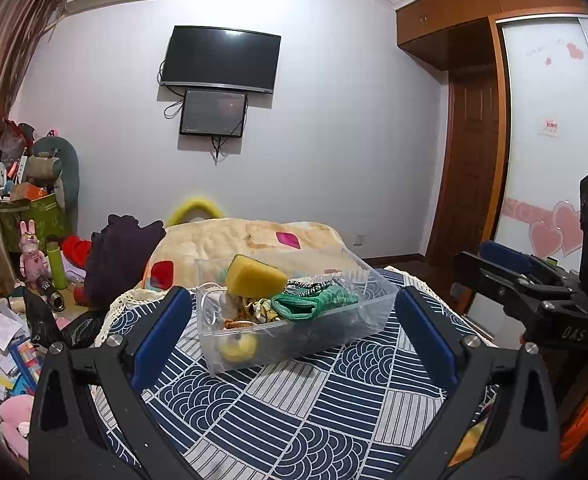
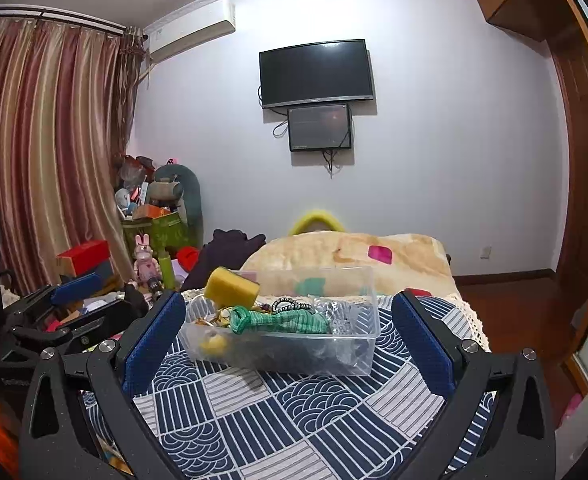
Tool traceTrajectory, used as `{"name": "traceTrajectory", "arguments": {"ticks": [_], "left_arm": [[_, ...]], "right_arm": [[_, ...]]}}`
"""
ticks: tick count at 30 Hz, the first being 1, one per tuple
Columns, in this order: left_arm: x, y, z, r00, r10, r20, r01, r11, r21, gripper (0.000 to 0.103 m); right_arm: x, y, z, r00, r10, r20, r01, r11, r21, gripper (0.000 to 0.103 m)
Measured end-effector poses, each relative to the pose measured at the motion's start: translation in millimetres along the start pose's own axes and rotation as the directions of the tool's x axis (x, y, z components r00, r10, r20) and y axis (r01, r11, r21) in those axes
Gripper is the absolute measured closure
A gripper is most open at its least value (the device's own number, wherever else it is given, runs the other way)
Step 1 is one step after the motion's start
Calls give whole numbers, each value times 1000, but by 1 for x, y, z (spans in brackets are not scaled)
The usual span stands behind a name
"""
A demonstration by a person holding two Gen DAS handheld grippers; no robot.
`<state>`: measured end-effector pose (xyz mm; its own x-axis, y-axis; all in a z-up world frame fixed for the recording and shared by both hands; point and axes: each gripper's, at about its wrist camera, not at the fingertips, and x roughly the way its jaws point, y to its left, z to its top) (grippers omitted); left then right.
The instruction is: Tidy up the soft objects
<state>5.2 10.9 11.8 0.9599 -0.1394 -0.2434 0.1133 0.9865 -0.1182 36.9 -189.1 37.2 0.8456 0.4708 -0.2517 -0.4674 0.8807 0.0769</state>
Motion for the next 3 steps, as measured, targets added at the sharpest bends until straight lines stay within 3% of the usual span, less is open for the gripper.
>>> {"name": "traceTrajectory", "arguments": {"ticks": [3], "left_arm": [[0, 2, 0, 1000, -1, -2, 1, 1000, -6, 0]], "right_arm": [[1, 0, -1, 1000, -4, -5, 4, 1000, -1, 0]]}}
